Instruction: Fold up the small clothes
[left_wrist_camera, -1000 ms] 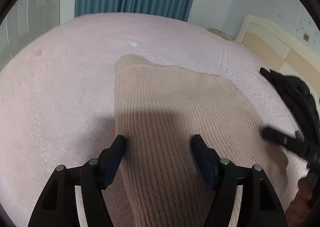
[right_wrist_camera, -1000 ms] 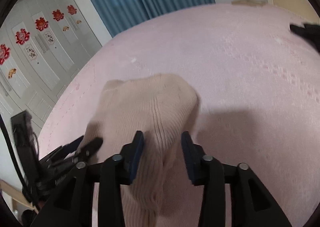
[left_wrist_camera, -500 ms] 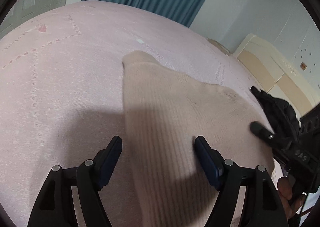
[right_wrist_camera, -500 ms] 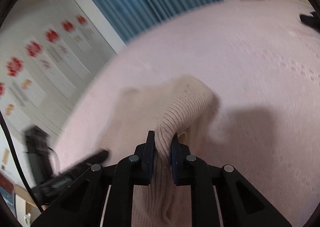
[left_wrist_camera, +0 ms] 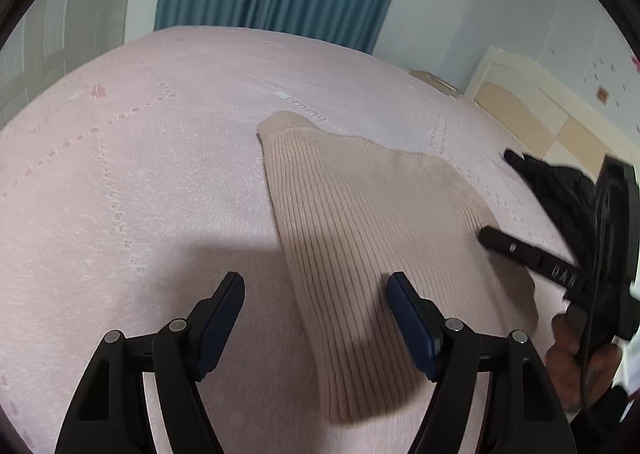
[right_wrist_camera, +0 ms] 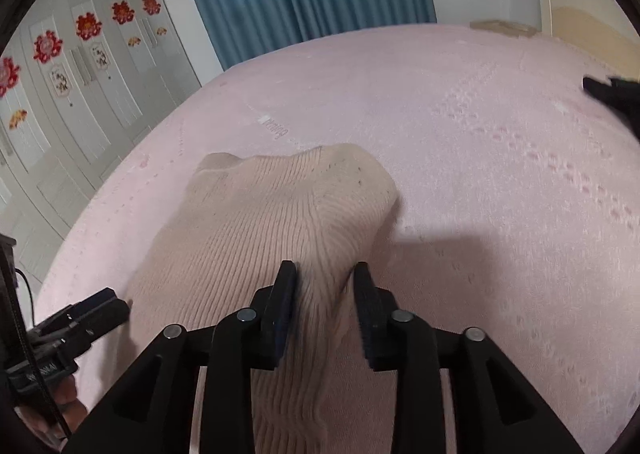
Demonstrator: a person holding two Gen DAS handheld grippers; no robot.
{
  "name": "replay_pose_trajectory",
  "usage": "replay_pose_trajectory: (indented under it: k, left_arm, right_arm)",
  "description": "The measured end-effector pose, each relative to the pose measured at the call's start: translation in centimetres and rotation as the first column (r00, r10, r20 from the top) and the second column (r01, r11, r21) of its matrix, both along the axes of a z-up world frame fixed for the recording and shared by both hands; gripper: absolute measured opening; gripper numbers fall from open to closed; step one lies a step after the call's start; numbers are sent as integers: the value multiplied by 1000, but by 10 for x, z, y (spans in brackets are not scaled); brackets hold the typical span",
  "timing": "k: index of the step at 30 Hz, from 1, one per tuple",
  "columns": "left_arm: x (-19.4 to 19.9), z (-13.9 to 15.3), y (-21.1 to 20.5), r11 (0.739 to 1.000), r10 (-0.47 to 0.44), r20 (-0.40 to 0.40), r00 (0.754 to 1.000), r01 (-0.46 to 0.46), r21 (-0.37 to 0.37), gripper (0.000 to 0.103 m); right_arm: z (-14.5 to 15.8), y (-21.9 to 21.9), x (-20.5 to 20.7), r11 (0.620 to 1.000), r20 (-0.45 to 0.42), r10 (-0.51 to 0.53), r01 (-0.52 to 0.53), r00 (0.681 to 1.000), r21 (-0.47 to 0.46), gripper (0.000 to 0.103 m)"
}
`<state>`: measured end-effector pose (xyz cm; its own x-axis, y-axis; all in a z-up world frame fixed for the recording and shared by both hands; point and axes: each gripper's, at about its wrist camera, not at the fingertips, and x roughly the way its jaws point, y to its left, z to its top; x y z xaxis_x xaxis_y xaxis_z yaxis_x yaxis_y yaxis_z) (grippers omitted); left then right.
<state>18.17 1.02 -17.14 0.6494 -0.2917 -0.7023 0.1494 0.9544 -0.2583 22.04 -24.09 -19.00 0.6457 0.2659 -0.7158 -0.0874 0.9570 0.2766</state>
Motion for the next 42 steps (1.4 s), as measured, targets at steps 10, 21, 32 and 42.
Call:
replay_pose_trajectory:
  k: [10, 21, 32, 42]
  left_arm:
    - [-67, -3, -10, 987, -115, -37, 993, 119, 108, 70]
    - [-61, -14, -17, 994, -42, -30, 999, 45, 97, 54]
    - [-56, -29, -12, 998, 52, -48, 997, -54, -27, 48]
    - [-45, -25, -17, 999, 47, -66, 997, -48, -14, 36]
  right_arm:
    - [28, -15, -52, 1000, 81, 15, -13, 997, -28, 33]
    - [19, -12, -75, 999, 48, 40, -39, 998, -27, 35]
    - [10, -9, -65, 998, 16, 49, -48, 999, -27, 35]
    - [10, -5, -65, 997, 18, 61, -60, 998, -39, 35]
